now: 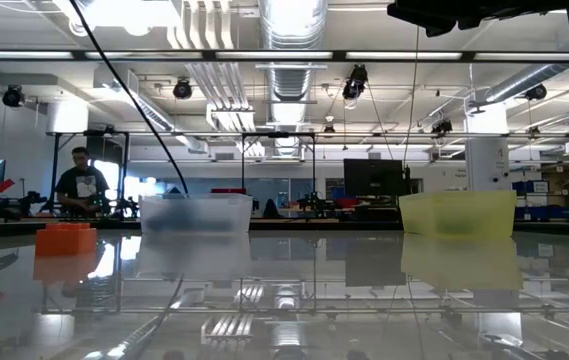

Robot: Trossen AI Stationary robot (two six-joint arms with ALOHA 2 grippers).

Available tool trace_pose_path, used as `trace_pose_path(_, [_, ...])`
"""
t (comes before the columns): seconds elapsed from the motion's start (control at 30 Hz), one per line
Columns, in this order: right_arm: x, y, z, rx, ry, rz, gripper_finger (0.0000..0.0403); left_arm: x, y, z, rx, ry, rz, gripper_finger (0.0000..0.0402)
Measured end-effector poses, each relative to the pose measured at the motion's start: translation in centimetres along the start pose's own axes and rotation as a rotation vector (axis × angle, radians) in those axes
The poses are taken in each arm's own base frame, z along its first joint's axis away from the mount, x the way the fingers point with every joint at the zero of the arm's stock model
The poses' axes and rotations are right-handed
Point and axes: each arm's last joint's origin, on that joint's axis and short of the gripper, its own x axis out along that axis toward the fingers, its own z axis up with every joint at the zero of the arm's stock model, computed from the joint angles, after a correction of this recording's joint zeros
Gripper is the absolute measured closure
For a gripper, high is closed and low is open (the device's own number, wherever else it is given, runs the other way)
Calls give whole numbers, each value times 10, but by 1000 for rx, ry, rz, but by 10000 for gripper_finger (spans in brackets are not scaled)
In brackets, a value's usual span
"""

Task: Sort & place blocks by color
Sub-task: Put the orange game piece into the orange bin

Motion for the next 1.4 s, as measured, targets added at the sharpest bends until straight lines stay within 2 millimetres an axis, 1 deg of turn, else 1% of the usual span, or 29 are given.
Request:
trace_pose_path(0.2, [0,0,0,0,0,0,236,2,1,1,-2,-1,6,265])
trace_pose_path(0.3, [0,0,0,8,0,0,236,2,1,1,-6,-1,6,257])
trace_pose_path(0.37, [0,0,0,9,0,0,236,2,1,1,-8,-2,6,242])
trace_pose_path(0.57, [0,0,0,8,0,0,236,2,1,1,-8,-2,5,178])
trace_pose_path(0.67, [0,0,0,8,0,0,236,1,0,1,-2,2,3,156])
trace_pose_path(0.73, [0,0,0,10,0,0,236,-3,-1,0,2,13,-12,148])
trace_pose_path(0.87, [0,0,0,12,0,0,236,-15,-6,0,10,6,-73,145])
trace_pose_path(1.03, [0,0,0,15,0,0,236,-33,-16,4,39,-111,-208,145])
trace_pose_path(1.13, [0,0,0,15,0,0,236,-45,-25,12,81,-217,-319,145])
trace_pose_path(1.27, [0,0,0,15,0,0,236,-66,-35,33,128,-365,-432,145])
trace_pose_path(1.33, [0,0,0,14,0,0,236,-75,-36,48,103,-454,-454,145])
trace_pose_path(1.4, [0,0,0,15,0,0,236,-82,-36,65,30,-528,-472,146])
